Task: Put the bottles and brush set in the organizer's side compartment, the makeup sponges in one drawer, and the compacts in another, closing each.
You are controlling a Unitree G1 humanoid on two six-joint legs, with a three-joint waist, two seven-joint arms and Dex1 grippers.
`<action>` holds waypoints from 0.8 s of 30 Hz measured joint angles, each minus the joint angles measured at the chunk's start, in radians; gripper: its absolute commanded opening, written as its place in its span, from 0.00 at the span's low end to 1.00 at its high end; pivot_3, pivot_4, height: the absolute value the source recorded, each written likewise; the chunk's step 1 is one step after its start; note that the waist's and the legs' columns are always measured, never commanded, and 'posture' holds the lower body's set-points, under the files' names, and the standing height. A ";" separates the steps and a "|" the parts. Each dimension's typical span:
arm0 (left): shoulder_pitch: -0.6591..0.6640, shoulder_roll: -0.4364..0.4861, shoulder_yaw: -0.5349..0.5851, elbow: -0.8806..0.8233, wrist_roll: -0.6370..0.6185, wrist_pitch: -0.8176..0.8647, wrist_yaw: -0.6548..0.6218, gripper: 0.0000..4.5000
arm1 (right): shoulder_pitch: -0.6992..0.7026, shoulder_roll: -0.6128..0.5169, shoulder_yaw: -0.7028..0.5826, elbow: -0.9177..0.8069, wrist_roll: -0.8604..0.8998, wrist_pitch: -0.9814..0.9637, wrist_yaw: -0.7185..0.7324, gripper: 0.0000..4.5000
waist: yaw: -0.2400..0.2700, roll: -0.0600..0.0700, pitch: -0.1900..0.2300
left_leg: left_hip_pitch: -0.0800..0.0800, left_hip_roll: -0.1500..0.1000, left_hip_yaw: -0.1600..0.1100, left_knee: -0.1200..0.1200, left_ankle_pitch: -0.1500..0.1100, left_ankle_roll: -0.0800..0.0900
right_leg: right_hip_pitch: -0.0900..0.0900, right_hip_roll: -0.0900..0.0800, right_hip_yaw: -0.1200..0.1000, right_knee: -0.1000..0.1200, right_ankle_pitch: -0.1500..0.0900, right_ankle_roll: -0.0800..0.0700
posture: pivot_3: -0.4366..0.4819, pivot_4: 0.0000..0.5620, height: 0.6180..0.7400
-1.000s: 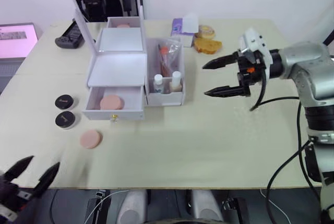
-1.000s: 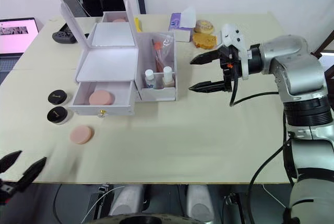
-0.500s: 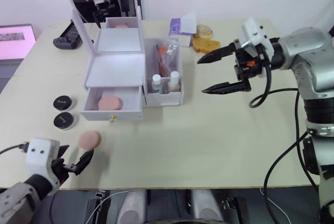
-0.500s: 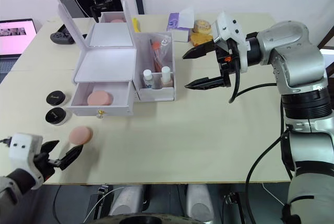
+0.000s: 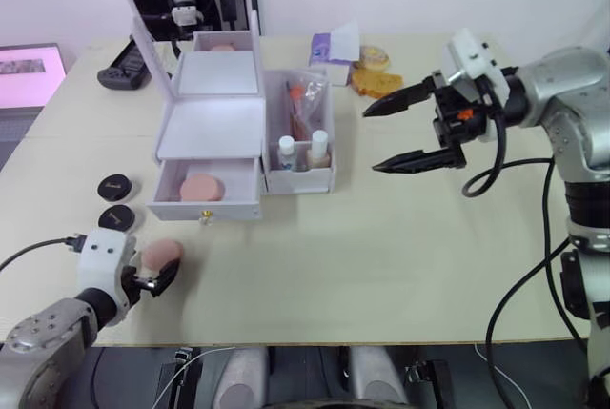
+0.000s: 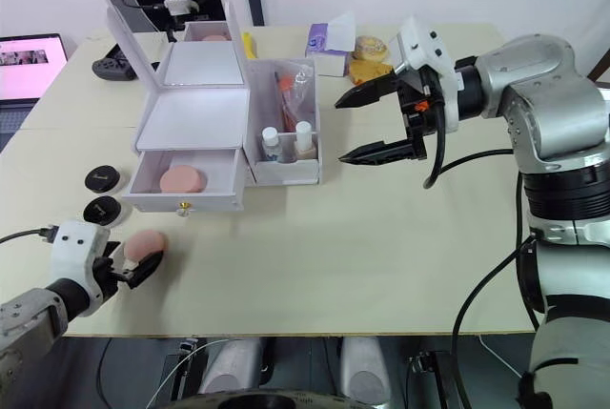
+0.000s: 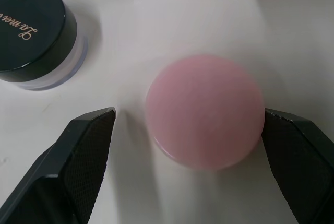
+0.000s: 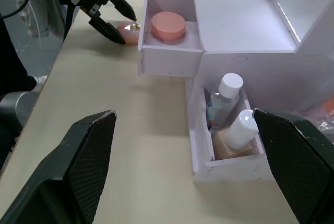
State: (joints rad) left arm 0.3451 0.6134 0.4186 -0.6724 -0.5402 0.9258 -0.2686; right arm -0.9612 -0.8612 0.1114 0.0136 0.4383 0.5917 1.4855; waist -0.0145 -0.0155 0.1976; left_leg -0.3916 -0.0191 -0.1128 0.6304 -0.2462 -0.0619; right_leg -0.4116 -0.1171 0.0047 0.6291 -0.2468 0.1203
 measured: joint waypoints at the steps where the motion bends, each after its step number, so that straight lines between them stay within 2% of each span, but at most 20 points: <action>1: -0.011 -0.011 -0.009 0.001 0.000 0.006 0.005 1.00 | 0.003 -0.004 0.000 -0.005 0.000 0.000 -0.003 1.00 | 0.000 0.000 0.000 | 0.000 0.000 0.000 0.000 0.000 0.000 | 0.000 0.000 0.000 0.000 0.000 0.000 | 0.48 0.27 1.00; 4: -0.030 -0.027 -0.023 -0.001 -0.001 0.024 0.012 1.00 | 0.005 -0.009 -0.002 -0.011 0.000 0.000 -0.009 1.00 | 0.000 0.000 0.000 | 0.000 0.000 0.000 0.000 0.000 0.000 | 0.000 0.000 0.000 0.000 0.001 0.002 | 0.48 0.27 1.00; 5: -0.035 -0.029 -0.027 -0.003 -0.001 0.029 0.014 0.88 | 0.006 -0.011 -0.002 -0.011 0.000 0.001 -0.010 1.00 | -0.001 0.000 0.000 | 0.000 0.000 0.000 0.000 0.000 0.000 | 0.000 0.000 0.000 0.000 0.001 0.002 | 0.48 0.27 1.00; 6: -0.036 -0.029 -0.033 -0.008 0.000 0.031 0.015 0.83 | 0.007 -0.014 -0.002 -0.011 0.000 0.001 -0.011 1.00 | -0.001 0.000 0.000 | 0.000 0.000 0.000 0.000 0.000 0.000 | 0.000 0.000 0.000 0.000 0.001 0.002 | 0.48 0.27 1.00; 8: -0.039 -0.033 -0.040 -0.018 0.000 0.041 0.017 0.62 | 0.008 -0.017 -0.003 -0.011 0.000 0.002 -0.013 1.00 | -0.001 0.000 0.000 | 0.000 0.000 0.000 0.000 0.000 0.000 | 0.000 0.000 0.000 0.000 0.001 0.002 | 0.48 0.27 1.00; 9: -0.042 -0.033 -0.040 -0.018 0.001 0.046 0.017 0.59 | 0.008 -0.017 -0.003 -0.011 0.000 0.002 -0.015 1.00 | 0.000 0.000 0.000 | 0.000 0.000 0.000 0.000 0.000 0.000 | 0.000 0.000 0.000 0.000 0.001 0.002 | 0.48 0.27 1.00; 20: -0.073 -0.036 -0.012 -0.023 -0.020 0.099 0.014 0.59 | -0.003 -0.011 0.000 0.011 -0.021 -0.029 -0.034 1.00 | 0.000 0.000 0.000 | 0.000 0.000 0.000 0.000 0.000 0.000 | 0.000 0.000 0.000 0.000 0.001 0.002 | 0.48 0.27 1.00; 24: -0.031 -0.036 0.183 -0.094 -0.124 0.119 -0.036 0.59 | -0.040 -0.008 0.003 0.043 -0.024 -0.030 -0.023 1.00 | -0.007 0.000 0.000 | 0.000 0.000 0.000 -0.001 0.000 0.000 | -0.001 0.000 0.000 0.000 0.001 0.002 | 0.48 0.27 1.00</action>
State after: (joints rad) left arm 0.3139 0.5775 0.6012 -0.7661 -0.6644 1.0447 -0.3050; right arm -1.0014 -0.8690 0.1144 0.0566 0.4139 0.5612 1.4626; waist -0.0215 -0.0156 0.1977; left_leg -0.3916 -0.0189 -0.1128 0.6295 -0.2461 -0.0620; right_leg -0.4126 -0.1171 0.0048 0.6292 -0.2456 0.1226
